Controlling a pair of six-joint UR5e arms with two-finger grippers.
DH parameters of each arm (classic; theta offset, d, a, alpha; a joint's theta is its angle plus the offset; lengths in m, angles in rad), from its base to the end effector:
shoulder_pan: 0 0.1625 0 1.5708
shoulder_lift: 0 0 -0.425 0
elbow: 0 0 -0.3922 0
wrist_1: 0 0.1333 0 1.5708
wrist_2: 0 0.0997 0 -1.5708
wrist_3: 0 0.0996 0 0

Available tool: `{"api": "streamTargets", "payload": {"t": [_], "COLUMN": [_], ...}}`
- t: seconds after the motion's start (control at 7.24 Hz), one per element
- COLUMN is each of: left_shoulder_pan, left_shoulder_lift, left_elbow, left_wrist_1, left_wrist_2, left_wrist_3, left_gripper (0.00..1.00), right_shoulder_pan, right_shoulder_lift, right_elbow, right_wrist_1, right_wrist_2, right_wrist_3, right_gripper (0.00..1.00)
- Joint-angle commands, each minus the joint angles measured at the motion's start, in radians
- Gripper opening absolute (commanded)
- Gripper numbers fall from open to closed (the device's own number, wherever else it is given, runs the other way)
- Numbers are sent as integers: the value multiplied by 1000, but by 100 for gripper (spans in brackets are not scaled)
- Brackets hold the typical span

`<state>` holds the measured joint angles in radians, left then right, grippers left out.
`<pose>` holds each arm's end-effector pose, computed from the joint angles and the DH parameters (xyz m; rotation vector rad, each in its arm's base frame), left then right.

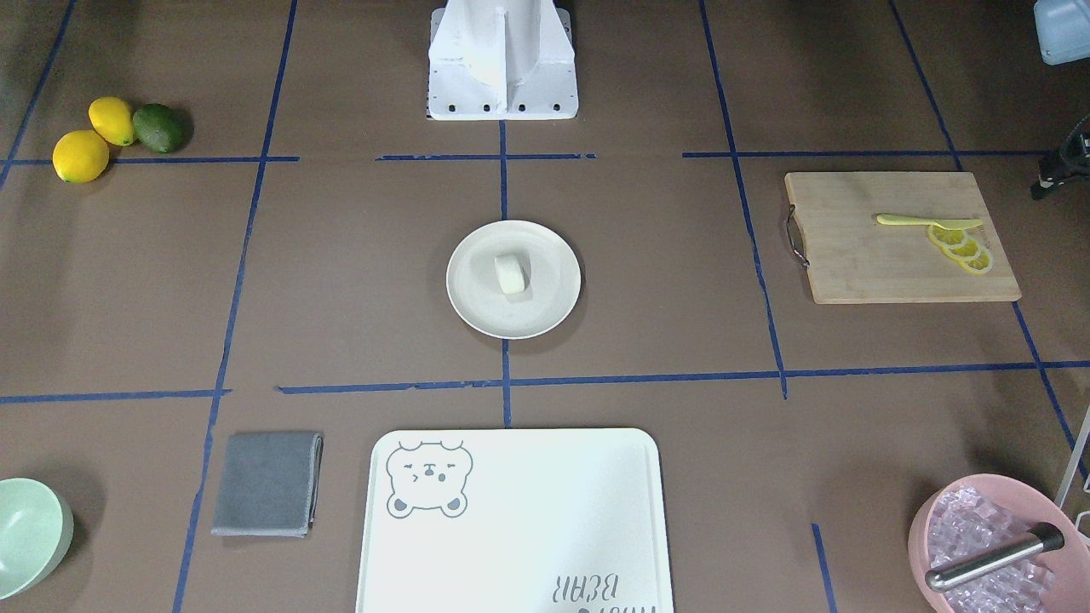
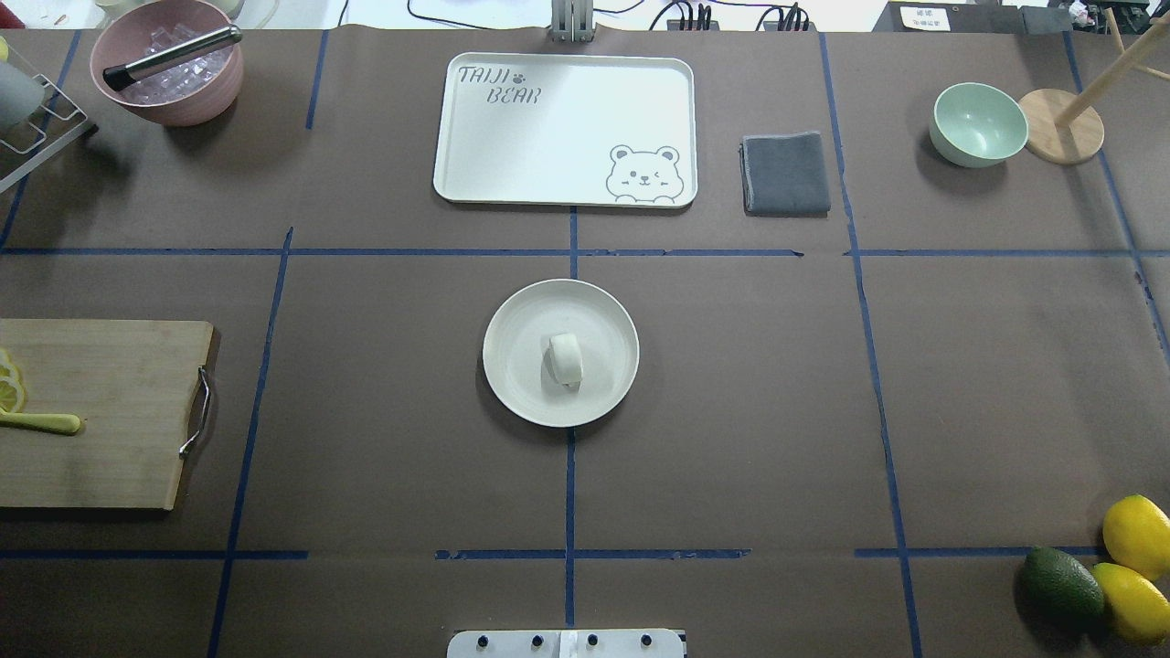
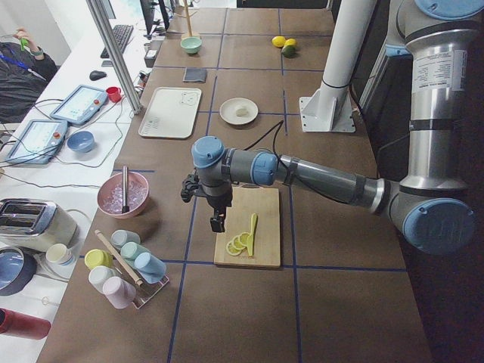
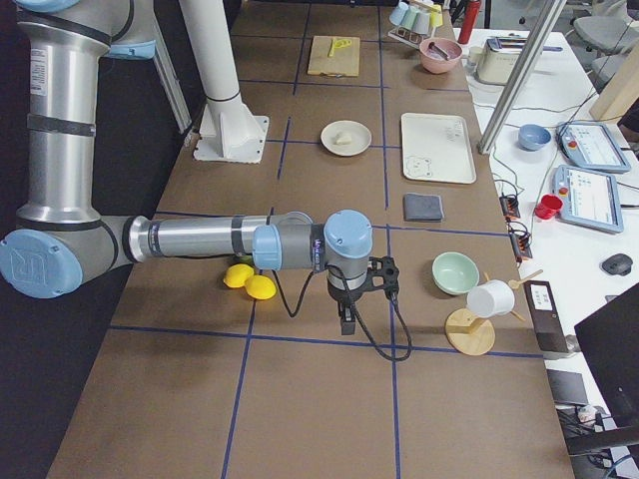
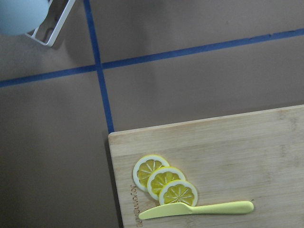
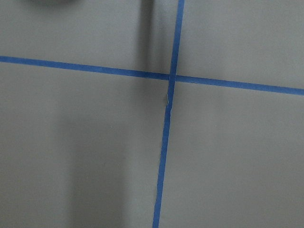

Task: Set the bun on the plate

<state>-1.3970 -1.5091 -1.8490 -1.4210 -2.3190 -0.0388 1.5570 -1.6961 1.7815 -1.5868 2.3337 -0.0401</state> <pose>0.0152 -0.4656 0.5686 -0.0162 0.7512 0.1536 0.0584 -0.4430 0.6156 0.0760 -0.7618 -0.0777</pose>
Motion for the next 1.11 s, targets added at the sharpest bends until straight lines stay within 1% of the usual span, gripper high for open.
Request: {"api": "streamTargets", "payload": {"t": [0.0,0.14,0.28,0.41,0.97], "left_shoulder_pan": [-77,-130,-145,-145,-142], "left_shoulder_lift": [4,26,29,29,24], "left_elbow": [72,80,85,68,82], "left_wrist_1": [-30,-39,-36,-32,-38], "left_wrist_2": [-3,-3,-5,-2,-3], "left_wrist_3": [46,166,169,166,175], "left_gripper": [100,100,100,100,100], "right_shoulder_pan": [0,0,0,0,0], "right_shoulder_lift": [-2,-2,-4,-4,-7], "right_elbow": [-1,1,1,3,4], "right_wrist_1": [1,1,1,1,2], "right_wrist_2": [0,-1,1,-4,-5], "right_wrist_3": [0,-1,0,-3,-9], "right_gripper": [100,100,100,100,100]}}
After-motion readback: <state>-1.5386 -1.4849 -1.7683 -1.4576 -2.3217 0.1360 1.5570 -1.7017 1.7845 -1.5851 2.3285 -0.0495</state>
